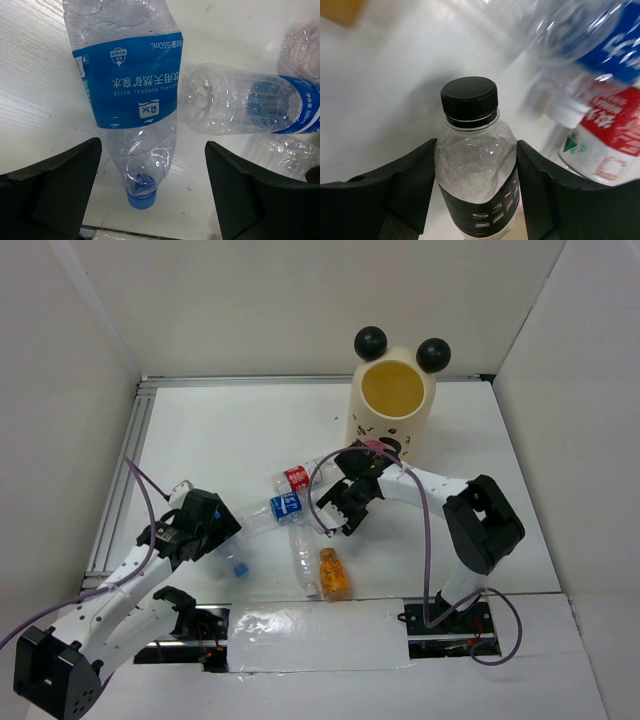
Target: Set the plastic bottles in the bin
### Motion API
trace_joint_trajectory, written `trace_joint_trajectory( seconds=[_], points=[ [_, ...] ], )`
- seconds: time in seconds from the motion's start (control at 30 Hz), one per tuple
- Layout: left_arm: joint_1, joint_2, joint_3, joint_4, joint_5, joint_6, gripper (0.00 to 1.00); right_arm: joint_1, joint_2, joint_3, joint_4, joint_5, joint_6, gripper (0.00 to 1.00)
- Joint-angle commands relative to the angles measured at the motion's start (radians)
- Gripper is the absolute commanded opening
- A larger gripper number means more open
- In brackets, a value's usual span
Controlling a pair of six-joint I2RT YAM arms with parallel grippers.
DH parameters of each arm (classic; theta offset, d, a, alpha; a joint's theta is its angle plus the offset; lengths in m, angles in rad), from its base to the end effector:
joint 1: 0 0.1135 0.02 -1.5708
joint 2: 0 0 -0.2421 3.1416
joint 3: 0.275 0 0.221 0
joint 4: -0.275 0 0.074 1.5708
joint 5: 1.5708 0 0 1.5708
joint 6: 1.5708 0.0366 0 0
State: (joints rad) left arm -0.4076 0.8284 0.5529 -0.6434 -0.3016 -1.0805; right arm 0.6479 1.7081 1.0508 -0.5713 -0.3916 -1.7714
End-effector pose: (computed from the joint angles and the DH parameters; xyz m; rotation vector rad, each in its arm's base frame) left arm 0.1360 -0.0469 0.2052 -0.9278 2.2716 -0.2870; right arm 0.2263 0.1888 0.1693 -2.5022 0.8484 0.2002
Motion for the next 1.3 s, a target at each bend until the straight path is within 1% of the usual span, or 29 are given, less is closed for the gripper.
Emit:
trace_joint_trajectory(
  seconds=[0.0,0.03,0.1,0.13,0.2,0.23,0.3,0.33,0.37,0.47,0.57,0.6,0.67,0.7,0.8,0.93,1.07,1.13,1.23,1.27],
  points=[
    [-0.004,0.011,-0.002,0.027,0.002,-0.022,0.97,0.006,-0.142,0.104,-0.208,-0.246,0.021,0.41],
    [-0.004,0.011,-0.002,0.036,0.002,-0.032,0.97,0.015,-0.195,0.147,-0.222,-0.285,0.085,0.41],
    [-0.004,0.020,-0.002,0.036,0.002,-0.032,0.97,0.025,-0.237,0.195,-0.233,-0.370,0.162,0.40],
    [-0.004,0.020,-0.002,0.036,0.002,-0.032,0.97,0.025,-0.255,0.216,-0.207,-0.400,0.253,0.40],
    [-0.004,0.020,0.008,0.047,0.002,-0.022,0.97,0.012,-0.294,0.282,-0.176,-0.476,0.335,0.39],
    [-0.004,0.029,0.008,0.047,0.002,-0.022,0.97,0.012,-0.306,0.300,-0.126,-0.501,0.424,0.39],
    [-0.004,0.038,0.019,0.047,0.002,-0.004,0.97,-0.013,-0.337,0.342,-0.050,-0.548,0.519,0.38],
    [-0.004,0.047,0.019,0.038,0.002,-0.004,0.97,-0.030,-0.346,0.354,-0.007,-0.549,0.567,0.38],
    [-0.004,0.048,0.030,0.022,0.002,-0.004,0.97,-0.039,-0.357,0.379,0.076,-0.562,0.658,0.38],
    [-0.004,0.038,0.030,-0.005,0.002,0.005,0.97,-0.097,-0.357,0.441,0.198,-0.572,0.777,0.38],
    [-0.004,0.012,0.016,-0.015,0.002,0.005,0.97,-0.184,-0.335,0.472,0.244,-0.572,0.777,0.38],
    [-0.004,0.012,0.006,-0.015,0.002,-0.004,0.97,-0.244,-0.320,0.472,0.255,-0.595,0.777,0.38],
    [-0.004,0.012,0.005,-0.015,0.012,-0.004,0.97,-0.301,-0.291,0.486,0.283,-0.604,0.788,0.38],
    [-0.004,0.012,-0.004,-0.015,0.012,-0.004,0.97,-0.351,-0.282,0.498,0.297,-0.621,0.797,0.38],
    [-0.004,0.012,-0.004,-0.015,0.012,-0.004,0.97,-0.425,-0.248,0.518,0.318,-0.635,0.797,0.38],
    [-0.004,0.012,-0.013,-0.015,0.012,-0.004,0.97,-0.479,-0.217,0.531,0.300,-0.673,0.797,0.39],
    [-0.004,0.012,-0.033,-0.015,0.012,-0.004,0.97,-0.502,-0.217,0.497,0.300,-0.664,0.754,0.39],
    [-0.004,0.003,-0.033,-0.015,0.012,-0.013,0.97,-0.528,-0.206,0.488,0.286,-0.653,0.736,0.41],
    [-0.004,0.003,-0.033,-0.015,0.012,-0.013,0.97,-0.557,-0.186,0.488,0.257,-0.642,0.714,0.54],
    [-0.004,0.012,-0.033,-0.015,0.012,-0.013,0.97,-0.557,-0.186,0.488,0.246,-0.633,0.701,0.60]
  ],
)
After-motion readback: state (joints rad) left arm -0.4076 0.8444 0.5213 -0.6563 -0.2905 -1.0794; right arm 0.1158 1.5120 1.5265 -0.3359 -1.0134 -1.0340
